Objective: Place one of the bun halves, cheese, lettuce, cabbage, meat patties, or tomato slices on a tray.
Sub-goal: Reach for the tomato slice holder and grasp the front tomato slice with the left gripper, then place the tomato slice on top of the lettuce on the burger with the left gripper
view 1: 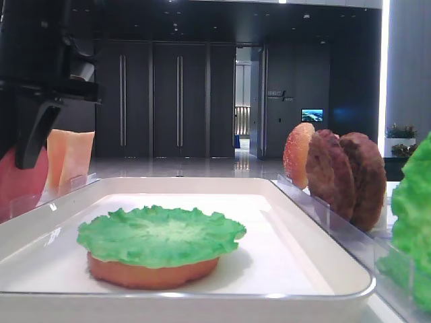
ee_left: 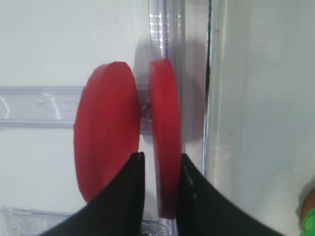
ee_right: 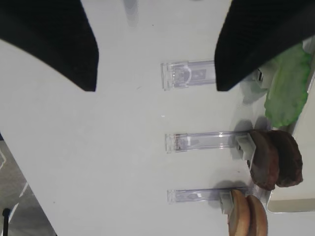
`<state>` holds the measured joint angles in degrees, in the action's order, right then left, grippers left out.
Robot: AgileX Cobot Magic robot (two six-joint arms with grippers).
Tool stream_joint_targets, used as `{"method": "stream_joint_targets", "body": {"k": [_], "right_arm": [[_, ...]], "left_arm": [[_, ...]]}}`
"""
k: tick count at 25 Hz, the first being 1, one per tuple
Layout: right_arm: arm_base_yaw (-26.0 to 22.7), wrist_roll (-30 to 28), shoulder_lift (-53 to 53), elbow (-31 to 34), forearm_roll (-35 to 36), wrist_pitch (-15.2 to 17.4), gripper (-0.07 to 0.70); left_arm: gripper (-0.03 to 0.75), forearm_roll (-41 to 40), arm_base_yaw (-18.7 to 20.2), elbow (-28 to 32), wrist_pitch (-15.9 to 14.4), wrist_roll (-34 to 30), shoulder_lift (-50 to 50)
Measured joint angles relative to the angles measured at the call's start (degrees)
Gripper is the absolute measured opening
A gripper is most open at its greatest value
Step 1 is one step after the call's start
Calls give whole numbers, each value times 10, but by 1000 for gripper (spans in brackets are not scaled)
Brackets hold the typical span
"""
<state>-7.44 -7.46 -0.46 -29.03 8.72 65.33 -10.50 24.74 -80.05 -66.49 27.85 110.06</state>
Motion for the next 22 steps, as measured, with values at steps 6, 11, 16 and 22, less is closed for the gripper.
{"method": "stream_joint_targets", "body": {"k": [6,11,16,22], "right_arm": [[0,0,0,0,0,0,476],[0,0,0,0,0,0,476],[0,0,0,0,0,0,476],[0,0,0,0,0,0,476]], "left_arm": [[60,-16,0,0,0,0,0],[48,-18,0,0,-1,0,0],[47,-20,0,0,-14,-1,0],[47,-13,0,-24,-24,-9,0]]}}
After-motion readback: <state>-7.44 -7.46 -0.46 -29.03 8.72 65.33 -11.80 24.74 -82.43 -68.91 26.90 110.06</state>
